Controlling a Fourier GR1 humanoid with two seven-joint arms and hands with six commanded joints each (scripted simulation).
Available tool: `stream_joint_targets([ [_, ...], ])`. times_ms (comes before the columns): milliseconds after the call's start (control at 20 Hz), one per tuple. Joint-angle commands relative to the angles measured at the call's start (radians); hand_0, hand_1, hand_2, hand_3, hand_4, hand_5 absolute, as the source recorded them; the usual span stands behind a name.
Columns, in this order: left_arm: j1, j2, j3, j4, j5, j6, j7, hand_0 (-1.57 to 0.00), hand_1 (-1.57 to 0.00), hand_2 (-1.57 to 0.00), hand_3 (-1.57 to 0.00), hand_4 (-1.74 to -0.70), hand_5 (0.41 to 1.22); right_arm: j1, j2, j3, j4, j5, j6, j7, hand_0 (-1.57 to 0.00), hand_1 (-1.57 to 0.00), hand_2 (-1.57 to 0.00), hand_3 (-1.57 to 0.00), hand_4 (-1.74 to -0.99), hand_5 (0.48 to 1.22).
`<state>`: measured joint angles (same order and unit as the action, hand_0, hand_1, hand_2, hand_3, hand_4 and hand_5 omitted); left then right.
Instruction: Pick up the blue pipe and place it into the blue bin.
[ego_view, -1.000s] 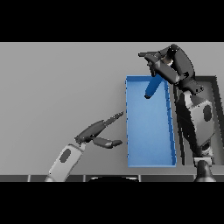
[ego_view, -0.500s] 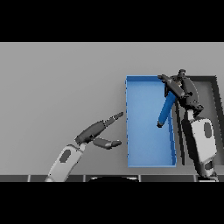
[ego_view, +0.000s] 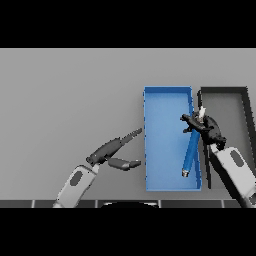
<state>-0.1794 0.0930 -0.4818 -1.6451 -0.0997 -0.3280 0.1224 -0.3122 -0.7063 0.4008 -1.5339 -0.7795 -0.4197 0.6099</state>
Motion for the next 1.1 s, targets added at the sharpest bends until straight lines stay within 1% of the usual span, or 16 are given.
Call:
stream_joint_targets([
  [0, 0.001, -0.001, -0.003, 0.002, -0.001, -0.002, -0.007, 0.00, 0.00, 0.00, 0.00, -0.88, 0.493, -0.002, -0.020, 0.040, 0.005, -0.073, -0.038, 0.000, -1.01, -0.97, -0.93, -0.61, -1.451, 1.146],
  [50, -0.005, 0.003, 0.003, 0.001, 0.003, -0.004, -0.011, 0.00, 0.00, 0.00, 0.00, -0.88, 0.495, -0.020, -0.040, 0.070, 0.023, -0.125, -0.054, 0.000, -0.80, -0.77, -0.74, -0.49, -1.385, 1.114],
  [100, -0.006, 0.003, 0.003, 0.002, 0.002, -0.004, -0.013, 0.00, 0.00, 0.00, 0.00, -0.88, 0.497, -0.031, -0.047, 0.090, 0.029, -0.149, -0.051, 0.000, -0.64, -0.62, -0.60, -0.39, -1.334, 1.135],
  [150, -0.012, 0.001, 0.007, 0.001, 0.009, -0.005, -0.004, 0.00, 0.00, 0.00, 0.00, -0.88, 0.497, -0.043, -0.057, 0.109, 0.031, -0.164, -0.020, 0.000, -0.51, -0.50, -0.48, -0.31, -1.296, 1.152],
  [250, 0.005, 0.014, 0.008, -0.007, 0.011, -0.009, -0.022, 0.00, 0.00, 0.00, 0.00, -0.88, 0.495, -0.083, -0.108, 0.184, 0.031, -0.179, 0.008, 0.000, -0.33, -0.32, -0.30, -0.20, -1.230, 1.056],
  [350, 0.004, 0.013, 0.006, -0.013, 0.011, -0.008, -0.022, 0.00, 0.00, 0.00, 0.00, -0.88, 0.491, -0.096, -0.119, 0.214, 0.031, -0.151, 0.023, 0.000, -0.21, -0.20, -0.19, -0.13, -1.179, 0.982],
  [400, 0.000, 0.010, 0.008, -0.011, 0.015, -0.009, -0.013, 0.00, 0.00, 0.00, 0.00, -0.88, 0.490, -0.115, -0.141, 0.248, 0.034, -0.135, 0.040, 0.000, -0.17, -0.16, -0.16, -0.10, -1.160, 0.945],
  [600, -0.011, 0.000, 0.003, 0.007, 0.004, -0.005, 0.012, 0.00, 0.00, 0.00, 0.00, -0.88, 0.480, -0.161, -0.166, 0.318, 0.055, -0.111, 0.058, 0.000, -0.07, -0.07, -0.06, -0.04, -1.131, 0.829],
  [650, -0.001, -0.004, -0.005, 0.000, 0.002, -0.004, 0.010, 0.00, 0.00, 0.00, 0.00, -0.88, 0.478, -0.166, -0.158, 0.325, 0.073, -0.104, 0.067, -0.001, -0.19, -0.09, -0.05, -0.03, -1.131, 0.809],
  [700, 0.000, -0.003, -0.004, -0.005, 0.000, 0.000, 0.007, 0.00, 0.00, 0.00, 0.00, -0.88, 0.476, -0.157, -0.159, 0.326, 0.063, -0.105, 0.061, -0.003, -0.38, -0.18, -0.08, -0.03, -1.144, 0.792],
  [750, -0.004, -0.008, -0.005, -0.001, -0.003, 0.004, 0.009, 0.00, 0.00, 0.00, 0.00, -0.88, 0.474, -0.155, -0.167, 0.325, 0.058, -0.101, 0.055, -0.001, -0.30, -0.15, -0.07, -0.02, -1.152, 0.778],
  [850, -0.001, 0.003, 0.004, -0.005, 0.000, 0.004, 0.001, 0.00, 0.00, 0.00, 0.00, -0.88, 0.473, -0.160, -0.157, 0.322, 0.065, -0.108, 0.081, -0.024, -0.19, -0.09, -0.04, -0.01, -1.156, 0.790],
  [900, 0.010, 0.012, 0.004, -0.014, 0.004, -0.002, -0.008, 0.00, 0.00, 0.00, 0.00, -0.88, 0.474, -0.151, -0.161, 0.318, 0.065, -0.112, 0.084, -0.029, -0.15, -0.07, -0.03, -0.01, -1.160, 0.800],
  [950, 0.013, 0.006, -0.004, -0.014, -0.004, 0.003, -0.003, 0.00, 0.00, 0.00, 0.00, -0.88, 0.476, -0.146, -0.144, 0.318, 0.060, -0.120, 0.071, -0.034, -0.12, -0.06, -0.03, -0.01, -1.154, 0.809],
  [1000, 0.016, 0.009, -0.004, -0.018, -0.003, 0.002, -0.010, 0.00, 0.00, 0.00, 0.00, -0.89, 0.476, -0.140, -0.152, 0.312, 0.049, -0.125, 0.068, -0.036, -0.17, -0.09, -0.03, -0.01, -1.152, 0.809],
  [1050, 0.009, 0.013, 0.003, -0.022, 0.002, 0.000, 0.001, 0.00, 0.00, 0.00, 0.00, -0.89, 0.478, -0.146, -0.162, 0.310, 0.054, -0.119, 0.073, -0.038, -0.21, -0.10, -0.02, 0.00, -1.152, 0.804],
])
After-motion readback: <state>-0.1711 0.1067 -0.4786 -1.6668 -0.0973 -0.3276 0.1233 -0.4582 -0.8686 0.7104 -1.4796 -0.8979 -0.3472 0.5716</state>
